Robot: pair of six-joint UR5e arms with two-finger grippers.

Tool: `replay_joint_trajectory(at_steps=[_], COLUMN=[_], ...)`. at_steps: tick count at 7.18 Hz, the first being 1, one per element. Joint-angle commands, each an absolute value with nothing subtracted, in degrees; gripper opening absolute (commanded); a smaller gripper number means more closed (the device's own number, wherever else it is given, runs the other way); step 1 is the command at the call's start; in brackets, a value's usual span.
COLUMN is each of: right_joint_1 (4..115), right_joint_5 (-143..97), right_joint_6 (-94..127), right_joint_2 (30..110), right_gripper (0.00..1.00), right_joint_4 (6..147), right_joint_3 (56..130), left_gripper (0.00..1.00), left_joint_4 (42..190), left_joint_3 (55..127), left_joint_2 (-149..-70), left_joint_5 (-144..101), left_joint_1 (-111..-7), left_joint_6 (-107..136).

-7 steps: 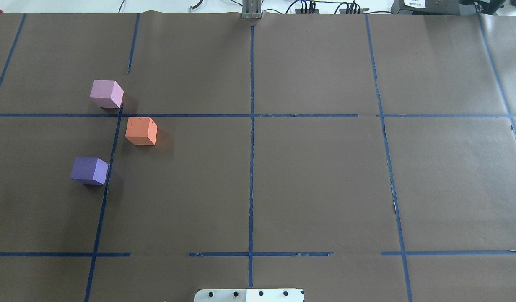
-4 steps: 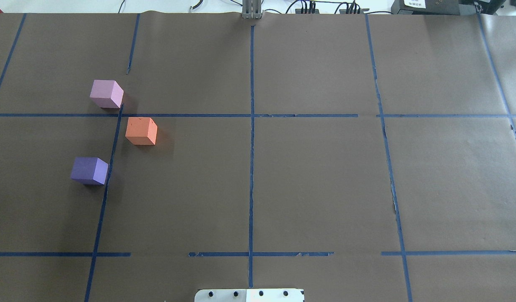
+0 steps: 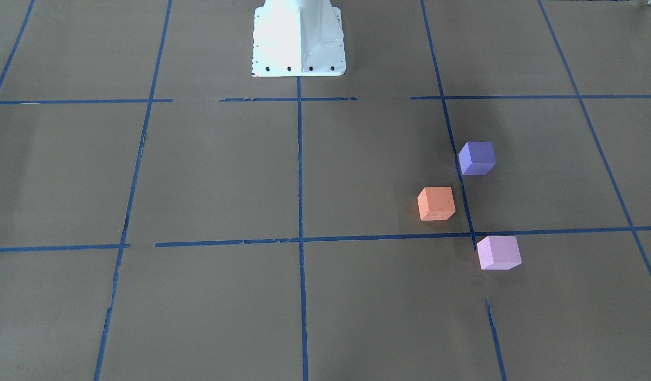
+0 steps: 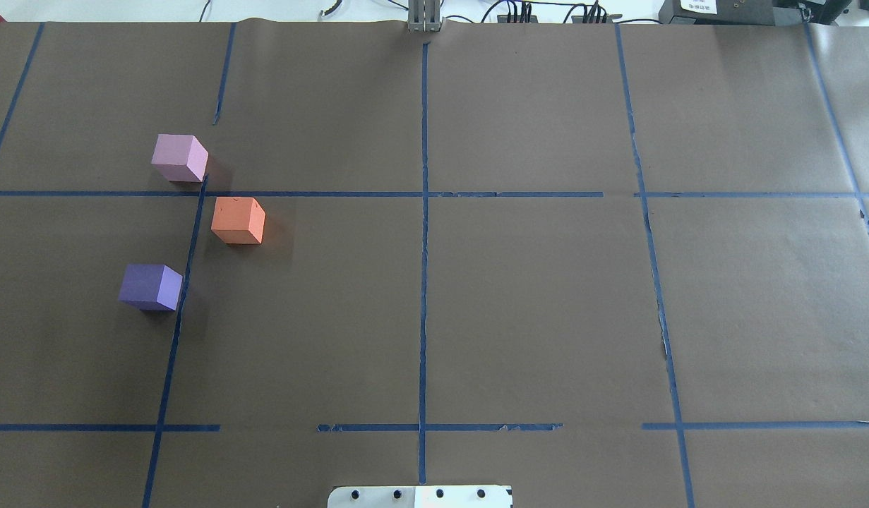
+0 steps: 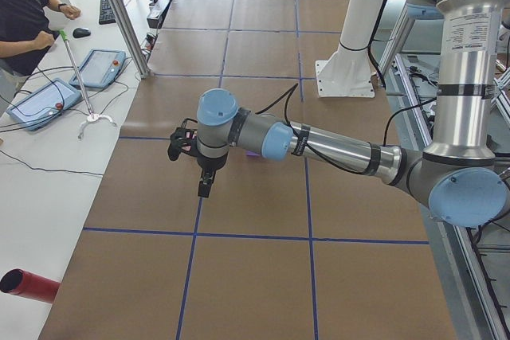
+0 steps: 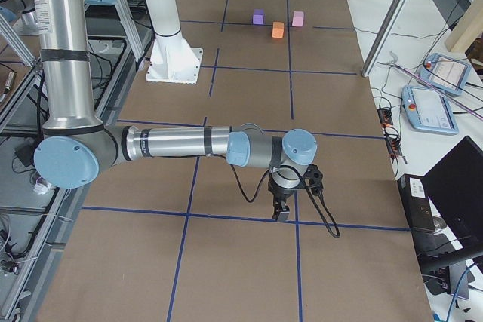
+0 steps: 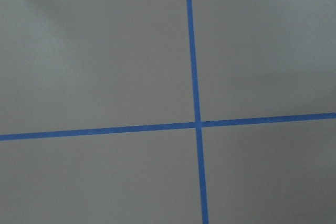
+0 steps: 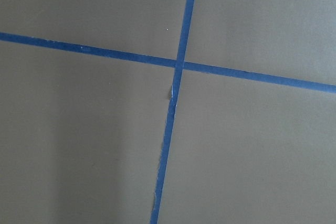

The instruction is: Arrange blocks in a line

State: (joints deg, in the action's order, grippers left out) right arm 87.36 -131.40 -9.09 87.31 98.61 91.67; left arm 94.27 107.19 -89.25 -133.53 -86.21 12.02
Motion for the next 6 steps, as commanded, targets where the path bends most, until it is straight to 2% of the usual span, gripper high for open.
replay_joint_trajectory(at_steps=[1,2,4,6], right_joint_1=[87.4,87.4,87.4,87.4], right_joint_5=[-131.4,-131.4,-131.4,-131.4], right_joint_6=[-9.1,-9.1,-9.1,-9.1], right_joint_2=[87.3,87.4,87.3,87.3], right_gripper=[1.00,1.00,1.00,1.00], right_joint_4=[98.6,98.6,98.6,98.6], right_joint_3=[91.7,91.7,91.7,91.7], left_gripper=[1.00,1.00,1.00,1.00], left_joint_4=[94.0,94.0,94.3,98.4], left_joint_3=[114.7,115.9,112.1,108.8], left_joint_2=[-90.2,-93.9,-103.2,-106.1], left_joint_5=[-133.9,-133.7,-133.2,-130.4], left_joint_1=[-76.5,-70.6,-59.4,-55.4], left_joint_6=[26.4,31.4,43.0,44.3])
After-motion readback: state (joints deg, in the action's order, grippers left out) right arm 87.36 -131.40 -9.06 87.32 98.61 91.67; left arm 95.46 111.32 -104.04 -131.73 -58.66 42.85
